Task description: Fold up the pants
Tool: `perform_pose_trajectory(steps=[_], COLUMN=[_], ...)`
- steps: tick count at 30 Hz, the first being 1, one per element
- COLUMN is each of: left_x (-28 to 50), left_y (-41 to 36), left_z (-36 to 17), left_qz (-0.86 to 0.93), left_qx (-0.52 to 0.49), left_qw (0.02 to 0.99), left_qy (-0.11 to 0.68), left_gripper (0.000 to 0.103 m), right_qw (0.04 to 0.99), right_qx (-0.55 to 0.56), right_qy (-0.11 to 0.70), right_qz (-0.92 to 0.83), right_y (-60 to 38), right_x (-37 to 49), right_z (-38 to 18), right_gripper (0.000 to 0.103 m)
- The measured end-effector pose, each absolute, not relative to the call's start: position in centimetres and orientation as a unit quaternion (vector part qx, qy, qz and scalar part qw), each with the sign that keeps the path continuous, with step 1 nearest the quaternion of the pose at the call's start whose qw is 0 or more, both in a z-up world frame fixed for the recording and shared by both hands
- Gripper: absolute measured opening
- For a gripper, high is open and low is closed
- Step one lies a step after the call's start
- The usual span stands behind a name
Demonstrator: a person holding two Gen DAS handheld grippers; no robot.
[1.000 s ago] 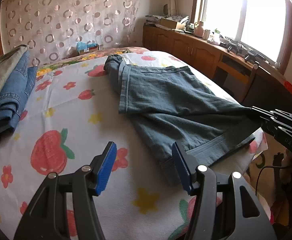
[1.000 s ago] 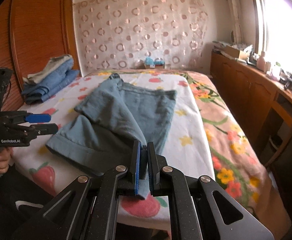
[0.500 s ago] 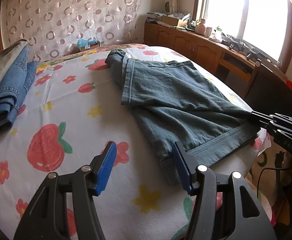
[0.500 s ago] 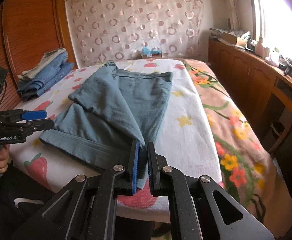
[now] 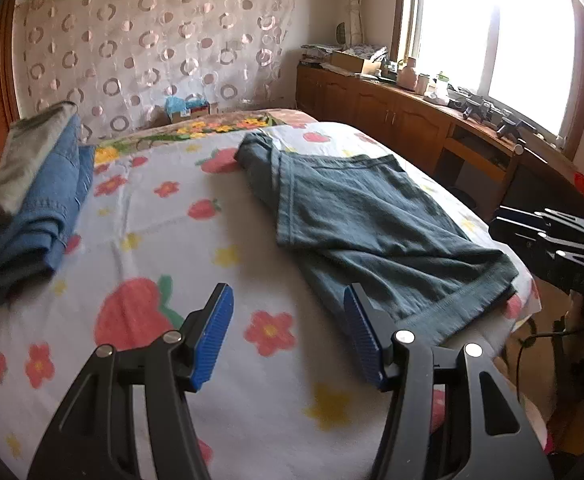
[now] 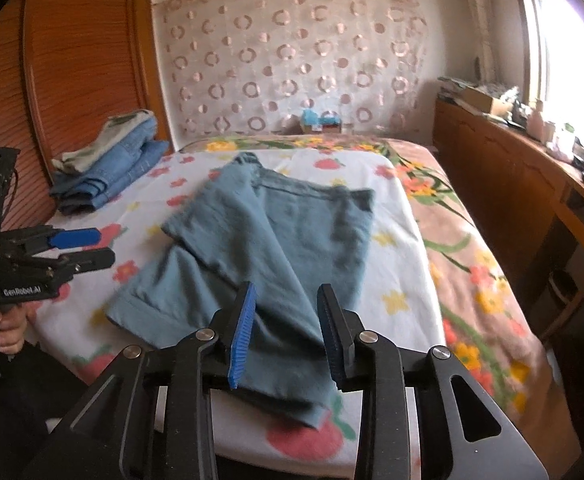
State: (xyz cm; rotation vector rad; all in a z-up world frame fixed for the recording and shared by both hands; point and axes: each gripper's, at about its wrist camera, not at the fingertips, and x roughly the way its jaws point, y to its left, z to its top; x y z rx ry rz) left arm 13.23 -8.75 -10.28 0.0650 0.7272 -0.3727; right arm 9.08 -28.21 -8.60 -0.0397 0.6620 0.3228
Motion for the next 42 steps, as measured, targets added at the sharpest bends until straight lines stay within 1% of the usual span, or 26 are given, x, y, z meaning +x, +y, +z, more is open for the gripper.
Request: perform_pose_trajectory(steps=[8, 16, 24, 35, 42], left_x=[14.5, 15.1, 16.5, 18.1, 18.6], left_y=[-6.8, -4.4, -3.5, -2.6, -2.6], left_z=[-9.6, -8.9, -8.3, -9.7, -10.4], left_qz=[-0.172, -0.171, -0.174, -0.176, -0.178], left_qx=[0.039, 0.033, 0.037, 0.027, 0.023], left_qw=[0.923, 0.924, 0.926, 0.919, 0.914], left_qy=[0.342, 0.340, 0.333, 0.352, 0.363], left_gripper=[0.057, 0.057, 0.057, 0.057, 0.057], right_qw=[0.917, 0.895, 0.868, 0.842, 0.842], right_qx=[-0.032, -0.048, -0.088, -0.107, -0.122], right_qy=[0.338, 0.362, 0.395, 0.440, 0.433], right_qz=[0.209, 0.255, 0.289, 0.293, 0.297], right_y=[-23.9, -19.6, -15.9, -14.4, -14.2], right_x=[12.3, 15.9, 19.0, 21.4, 21.3], right_z=[-8.2, -8.8, -10.1, -13.0, -13.3], right_gripper=[0.031, 0.031, 0.031, 0.032, 0.035])
